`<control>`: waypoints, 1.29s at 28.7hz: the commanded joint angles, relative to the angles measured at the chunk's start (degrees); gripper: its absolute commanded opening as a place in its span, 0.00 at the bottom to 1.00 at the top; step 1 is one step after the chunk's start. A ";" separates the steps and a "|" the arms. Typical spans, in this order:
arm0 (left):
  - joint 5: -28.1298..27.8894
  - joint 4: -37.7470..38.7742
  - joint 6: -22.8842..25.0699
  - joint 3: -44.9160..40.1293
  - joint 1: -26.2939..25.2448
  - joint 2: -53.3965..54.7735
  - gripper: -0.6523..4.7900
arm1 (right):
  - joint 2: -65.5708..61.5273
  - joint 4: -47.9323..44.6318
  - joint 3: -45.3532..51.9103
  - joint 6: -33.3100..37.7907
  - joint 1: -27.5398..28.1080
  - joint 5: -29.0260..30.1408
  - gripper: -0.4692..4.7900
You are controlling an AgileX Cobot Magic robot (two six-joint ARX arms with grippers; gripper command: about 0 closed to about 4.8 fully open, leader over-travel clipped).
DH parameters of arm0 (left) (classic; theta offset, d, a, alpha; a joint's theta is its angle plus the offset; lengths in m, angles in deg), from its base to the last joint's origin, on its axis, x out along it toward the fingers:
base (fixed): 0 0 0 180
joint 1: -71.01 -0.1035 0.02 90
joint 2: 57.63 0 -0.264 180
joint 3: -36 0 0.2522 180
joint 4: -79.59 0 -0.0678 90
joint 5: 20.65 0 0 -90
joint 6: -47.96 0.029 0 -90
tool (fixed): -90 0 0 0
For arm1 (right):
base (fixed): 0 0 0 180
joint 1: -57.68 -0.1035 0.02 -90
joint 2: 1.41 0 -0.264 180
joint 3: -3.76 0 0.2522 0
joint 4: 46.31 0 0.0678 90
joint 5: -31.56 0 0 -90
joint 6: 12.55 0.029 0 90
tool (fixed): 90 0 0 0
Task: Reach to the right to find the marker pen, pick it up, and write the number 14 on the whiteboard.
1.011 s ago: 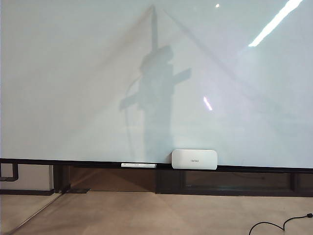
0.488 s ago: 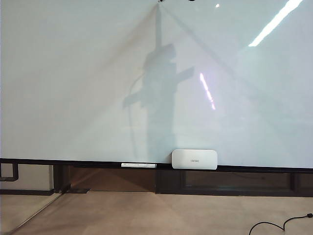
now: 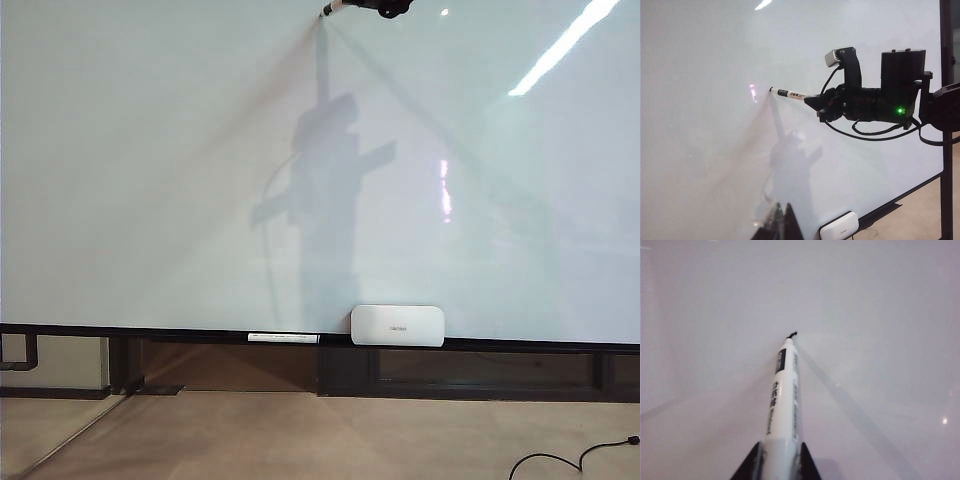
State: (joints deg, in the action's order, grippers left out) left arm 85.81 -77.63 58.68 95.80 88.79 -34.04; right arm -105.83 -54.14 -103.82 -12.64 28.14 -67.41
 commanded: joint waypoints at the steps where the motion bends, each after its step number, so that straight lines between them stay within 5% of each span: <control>1: 0.26 -0.52 0.94 0.33 0.00 0.07 0.11 | -0.04 1.97 -0.31 -0.17 0.02 -1.64 0.09; 37: 0.09 -0.55 1.27 0.39 0.00 0.07 0.11 | -5.64 18.71 -0.09 3.13 0.17 -3.98 0.09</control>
State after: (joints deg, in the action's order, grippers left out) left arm 85.79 -77.63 59.93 95.83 88.79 -33.95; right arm -111.16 -36.54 -103.82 -10.39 28.09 -69.86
